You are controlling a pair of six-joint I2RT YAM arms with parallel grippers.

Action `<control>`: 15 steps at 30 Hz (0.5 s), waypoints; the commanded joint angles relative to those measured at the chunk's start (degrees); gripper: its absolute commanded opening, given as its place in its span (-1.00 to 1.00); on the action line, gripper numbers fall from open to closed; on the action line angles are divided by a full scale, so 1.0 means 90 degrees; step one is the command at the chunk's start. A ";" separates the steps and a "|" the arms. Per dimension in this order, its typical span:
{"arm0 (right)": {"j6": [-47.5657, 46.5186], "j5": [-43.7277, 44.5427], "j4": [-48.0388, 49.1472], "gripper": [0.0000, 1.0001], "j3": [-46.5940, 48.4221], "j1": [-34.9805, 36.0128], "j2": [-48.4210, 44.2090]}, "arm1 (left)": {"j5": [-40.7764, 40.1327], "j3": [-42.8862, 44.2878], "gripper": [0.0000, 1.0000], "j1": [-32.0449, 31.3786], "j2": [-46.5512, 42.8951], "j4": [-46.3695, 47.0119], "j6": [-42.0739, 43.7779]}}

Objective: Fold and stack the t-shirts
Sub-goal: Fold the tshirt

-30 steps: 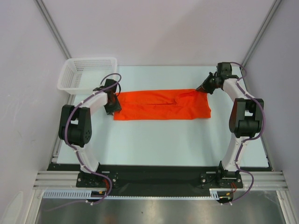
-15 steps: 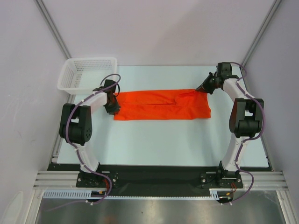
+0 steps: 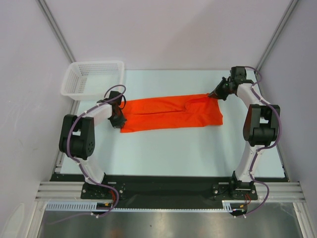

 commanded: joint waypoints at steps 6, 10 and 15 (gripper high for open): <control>0.0050 -0.0076 0.0345 -1.00 0.0152 -0.0017 0.0107 | -0.0081 0.0083 -0.63 0.0047 -0.0153 -0.0070 -0.0200; 0.0148 -0.0154 0.0462 -1.00 0.0191 -0.0017 0.0205 | -0.0267 0.0180 -0.55 0.0047 -0.0261 -0.0128 -0.0083; 0.0139 -0.0271 0.0668 -1.00 0.0405 0.0100 0.0439 | -0.0433 0.0609 -0.38 0.0008 -0.0271 -0.0373 0.0073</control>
